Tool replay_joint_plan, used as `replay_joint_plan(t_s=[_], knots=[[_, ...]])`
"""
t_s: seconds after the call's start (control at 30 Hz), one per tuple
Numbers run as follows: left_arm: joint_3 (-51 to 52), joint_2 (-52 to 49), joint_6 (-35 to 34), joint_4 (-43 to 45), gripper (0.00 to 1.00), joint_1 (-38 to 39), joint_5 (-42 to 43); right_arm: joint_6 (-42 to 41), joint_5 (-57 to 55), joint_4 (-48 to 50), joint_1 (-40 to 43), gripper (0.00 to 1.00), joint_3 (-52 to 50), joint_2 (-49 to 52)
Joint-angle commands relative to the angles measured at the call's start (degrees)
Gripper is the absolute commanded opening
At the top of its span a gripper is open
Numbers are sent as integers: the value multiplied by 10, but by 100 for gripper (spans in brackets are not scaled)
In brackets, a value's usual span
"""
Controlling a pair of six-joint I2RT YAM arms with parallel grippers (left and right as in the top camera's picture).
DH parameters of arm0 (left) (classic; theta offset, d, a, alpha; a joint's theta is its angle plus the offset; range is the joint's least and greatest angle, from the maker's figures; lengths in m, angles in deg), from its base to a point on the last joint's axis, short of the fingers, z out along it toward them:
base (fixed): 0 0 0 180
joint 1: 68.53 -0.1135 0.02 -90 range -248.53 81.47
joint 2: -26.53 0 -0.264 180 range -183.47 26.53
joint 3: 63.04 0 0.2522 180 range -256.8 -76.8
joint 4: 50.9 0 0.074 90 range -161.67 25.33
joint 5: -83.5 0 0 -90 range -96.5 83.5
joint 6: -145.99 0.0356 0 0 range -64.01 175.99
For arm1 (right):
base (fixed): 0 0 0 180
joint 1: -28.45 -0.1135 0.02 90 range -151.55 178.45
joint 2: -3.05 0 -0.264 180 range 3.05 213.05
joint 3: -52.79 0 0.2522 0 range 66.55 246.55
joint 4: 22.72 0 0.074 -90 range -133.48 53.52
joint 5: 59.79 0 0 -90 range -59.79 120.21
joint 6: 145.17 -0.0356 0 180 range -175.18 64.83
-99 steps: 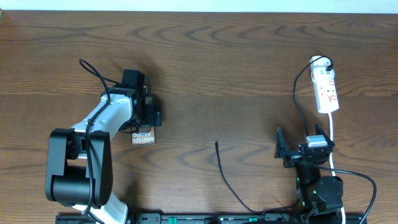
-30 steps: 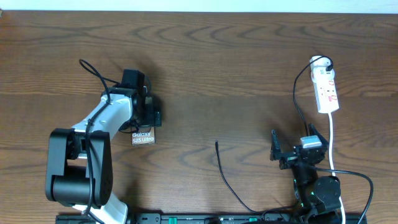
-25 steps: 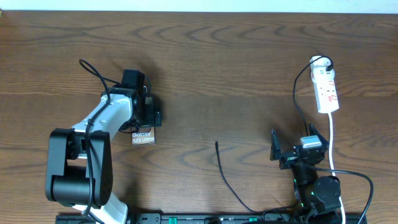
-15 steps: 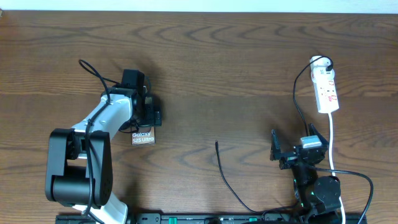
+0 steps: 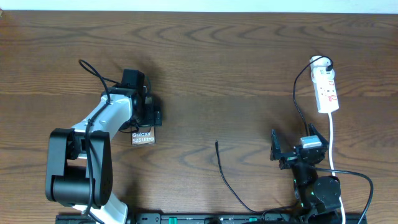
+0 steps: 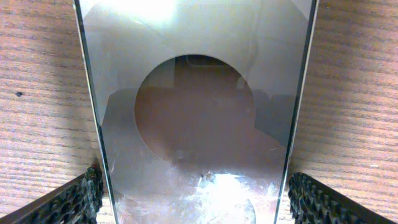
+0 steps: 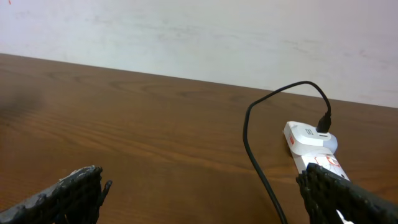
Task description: Plug charger to phone and switch on socket
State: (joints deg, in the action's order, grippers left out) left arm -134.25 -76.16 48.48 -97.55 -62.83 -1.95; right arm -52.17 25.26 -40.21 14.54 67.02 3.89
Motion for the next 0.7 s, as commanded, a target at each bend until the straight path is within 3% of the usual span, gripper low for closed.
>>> replay_joint_plan(t_s=[0.0,0.4,0.67], knots=[[35,-45,-5,7,93,2,65,5,-3,-1,-4,99,-2,-5],[35,-45,-5,6,92,2,66,5,-3,-1,-4,99,-2,-5],[35,-45,-5,6,84,2,65,5,-3,-1,-4,99,-2,-5]])
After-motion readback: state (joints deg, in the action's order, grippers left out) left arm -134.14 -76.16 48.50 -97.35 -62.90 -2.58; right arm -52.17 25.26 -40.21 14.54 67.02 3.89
